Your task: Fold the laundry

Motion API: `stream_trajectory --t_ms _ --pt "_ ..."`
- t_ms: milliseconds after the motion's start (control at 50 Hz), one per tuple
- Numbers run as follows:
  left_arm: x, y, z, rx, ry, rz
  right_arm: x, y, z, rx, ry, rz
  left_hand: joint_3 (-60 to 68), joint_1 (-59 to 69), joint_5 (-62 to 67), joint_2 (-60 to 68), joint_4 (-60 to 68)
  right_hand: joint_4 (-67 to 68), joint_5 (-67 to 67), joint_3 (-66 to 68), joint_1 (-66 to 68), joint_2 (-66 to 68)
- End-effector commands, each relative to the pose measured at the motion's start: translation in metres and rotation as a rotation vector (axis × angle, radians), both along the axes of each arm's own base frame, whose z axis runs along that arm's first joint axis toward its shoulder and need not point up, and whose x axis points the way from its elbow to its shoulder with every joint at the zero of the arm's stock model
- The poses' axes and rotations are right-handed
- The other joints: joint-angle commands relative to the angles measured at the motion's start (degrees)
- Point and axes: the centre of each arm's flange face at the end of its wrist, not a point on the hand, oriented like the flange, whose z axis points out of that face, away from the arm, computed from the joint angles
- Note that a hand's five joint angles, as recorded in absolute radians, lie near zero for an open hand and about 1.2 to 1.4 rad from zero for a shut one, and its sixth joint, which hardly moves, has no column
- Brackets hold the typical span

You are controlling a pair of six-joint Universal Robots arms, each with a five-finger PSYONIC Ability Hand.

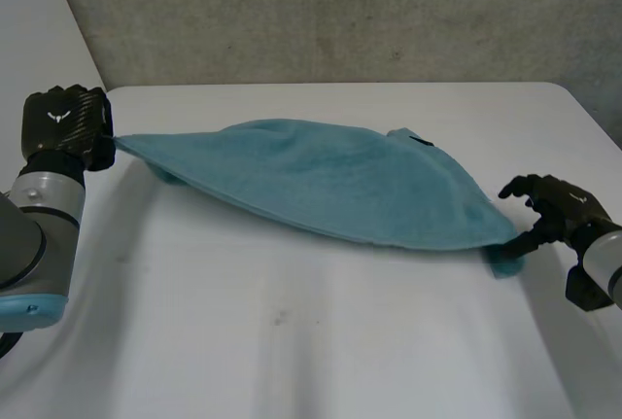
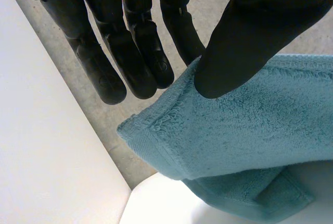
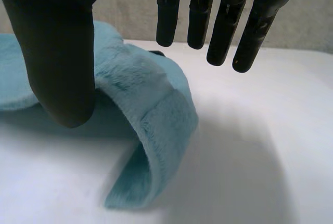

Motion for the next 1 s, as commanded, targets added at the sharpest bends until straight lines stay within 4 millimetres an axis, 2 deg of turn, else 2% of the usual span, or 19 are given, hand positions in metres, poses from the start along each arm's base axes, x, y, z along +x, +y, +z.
stream_trajectory --t_ms 20,180,300,360,460,560,680,780,1000 --pt "0.001 0.000 -0.001 0.004 0.005 0.003 -0.007 0.009 -0.005 0.009 0.004 -0.023 11.45 14.46 14.98 11.18 11.45 0.47 0.38 0.02 2.78 -0.35" --pt "0.001 0.000 -0.001 0.006 0.004 0.000 -0.008 0.000 -0.004 -0.053 0.000 -0.030 11.45 14.46 14.98 11.18 11.45 1.98 1.89 1.53 4.30 1.17" --pt "0.001 0.001 -0.002 0.009 0.004 0.000 -0.009 -0.011 -0.019 -0.010 0.003 -0.035 11.45 14.46 14.98 11.18 11.45 2.49 2.40 2.04 4.80 1.67" --pt "0.001 0.001 -0.002 0.009 0.004 0.002 -0.010 -0.010 -0.025 0.009 0.013 -0.038 11.45 14.46 14.98 11.18 11.45 2.49 2.40 2.04 4.80 1.67" --pt "0.001 0.001 -0.002 0.009 0.004 0.002 -0.010 -0.006 -0.019 -0.007 0.029 -0.029 11.45 14.46 14.98 11.18 11.45 5.18 5.09 4.73 7.49 4.36" --pt "0.001 0.001 -0.002 0.009 0.004 0.000 -0.010 -0.002 -0.016 -0.046 0.144 0.017 11.45 14.46 14.98 11.18 11.45 9.22 9.12 8.76 11.53 8.40" --pt "0.000 0.002 -0.003 0.012 0.003 -0.001 -0.010 -0.002 -0.018 -0.059 0.197 0.040 11.45 14.46 14.98 11.18 11.45 11.74 11.65 11.29 14.05 10.92" --pt "0.000 0.002 -0.004 0.015 0.003 -0.003 -0.009 -0.007 -0.032 -0.028 0.219 0.052 11.45 14.46 14.98 11.18 11.45 14.43 14.34 13.98 16.74 13.61" --pt "0.001 0.003 -0.005 0.018 0.002 -0.001 -0.009 -0.016 -0.040 -0.025 0.222 0.051 11.45 14.46 14.98 11.18 11.45 14.94 14.84 14.48 17.25 14.12"
